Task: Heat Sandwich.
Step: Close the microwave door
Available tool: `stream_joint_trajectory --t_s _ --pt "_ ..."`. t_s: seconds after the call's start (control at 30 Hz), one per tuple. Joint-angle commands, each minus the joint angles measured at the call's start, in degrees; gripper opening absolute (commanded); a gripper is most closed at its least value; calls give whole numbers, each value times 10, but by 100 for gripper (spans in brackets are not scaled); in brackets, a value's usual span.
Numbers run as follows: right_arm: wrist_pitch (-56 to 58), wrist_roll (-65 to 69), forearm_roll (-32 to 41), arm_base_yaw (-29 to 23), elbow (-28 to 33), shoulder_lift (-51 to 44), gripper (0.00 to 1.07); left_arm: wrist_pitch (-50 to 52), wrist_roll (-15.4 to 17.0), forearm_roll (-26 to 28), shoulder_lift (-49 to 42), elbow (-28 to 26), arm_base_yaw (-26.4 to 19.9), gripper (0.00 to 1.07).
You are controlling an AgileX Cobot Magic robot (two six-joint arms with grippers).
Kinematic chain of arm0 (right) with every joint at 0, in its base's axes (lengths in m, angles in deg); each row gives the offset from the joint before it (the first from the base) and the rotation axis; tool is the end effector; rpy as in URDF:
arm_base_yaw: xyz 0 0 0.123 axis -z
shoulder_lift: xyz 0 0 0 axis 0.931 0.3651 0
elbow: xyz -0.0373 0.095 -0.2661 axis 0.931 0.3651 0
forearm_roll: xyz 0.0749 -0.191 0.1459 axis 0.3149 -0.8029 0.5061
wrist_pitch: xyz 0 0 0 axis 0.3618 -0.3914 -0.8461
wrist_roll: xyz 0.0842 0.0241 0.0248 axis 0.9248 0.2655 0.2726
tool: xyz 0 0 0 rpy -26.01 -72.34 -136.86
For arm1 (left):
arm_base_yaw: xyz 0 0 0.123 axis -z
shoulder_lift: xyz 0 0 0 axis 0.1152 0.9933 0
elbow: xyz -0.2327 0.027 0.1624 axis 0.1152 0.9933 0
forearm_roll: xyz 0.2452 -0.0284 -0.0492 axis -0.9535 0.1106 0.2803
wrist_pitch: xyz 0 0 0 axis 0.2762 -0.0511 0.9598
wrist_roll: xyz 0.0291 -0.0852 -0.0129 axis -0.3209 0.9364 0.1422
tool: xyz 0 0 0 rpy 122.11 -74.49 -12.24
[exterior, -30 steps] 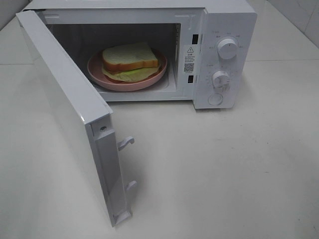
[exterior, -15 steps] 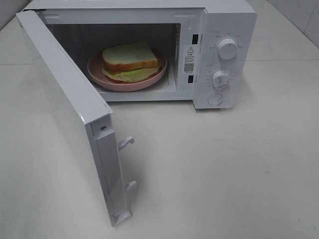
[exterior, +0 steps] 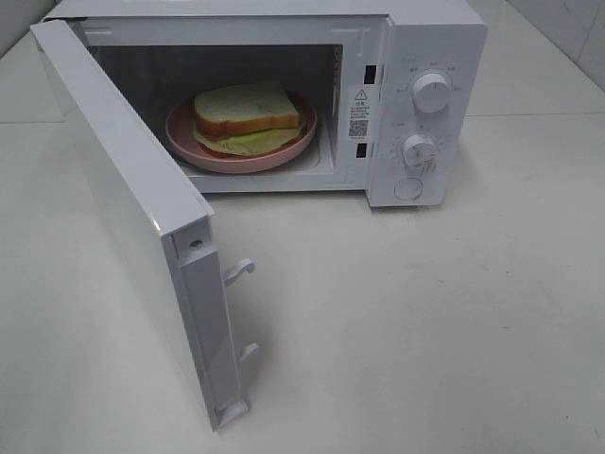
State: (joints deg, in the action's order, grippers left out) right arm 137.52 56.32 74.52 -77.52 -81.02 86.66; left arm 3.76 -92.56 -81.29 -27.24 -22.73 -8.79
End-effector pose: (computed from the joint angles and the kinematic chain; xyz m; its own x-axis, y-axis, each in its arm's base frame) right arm 0.0218 -0.0025 0.2821 -0.5698 -0.0800 -0.8178 -0.0971 0.9948 -0.0297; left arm -0.0044 -0.0105 0.2784 -0.4326 -0.0231 -0.9013 0.0625 0.9965 -0.0555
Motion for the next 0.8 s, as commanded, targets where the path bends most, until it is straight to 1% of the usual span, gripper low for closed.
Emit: stream_joint_trajectory --t_s 0.03,0.1,0.27,0.8 --pt "-4 -11 -1 10 7 -38 76 2 -2 3 -15 1 0 100" --pt "-4 -13 -1 10 7 -73 76 2 -2 3 -15 1 0 100" --pt "-4 -13 -1 10 7 -117 76 2 -2 3 -15 1 0 100" --pt "-4 -12 0 10 7 -116 76 2 -2 5 -14 1 0 100"
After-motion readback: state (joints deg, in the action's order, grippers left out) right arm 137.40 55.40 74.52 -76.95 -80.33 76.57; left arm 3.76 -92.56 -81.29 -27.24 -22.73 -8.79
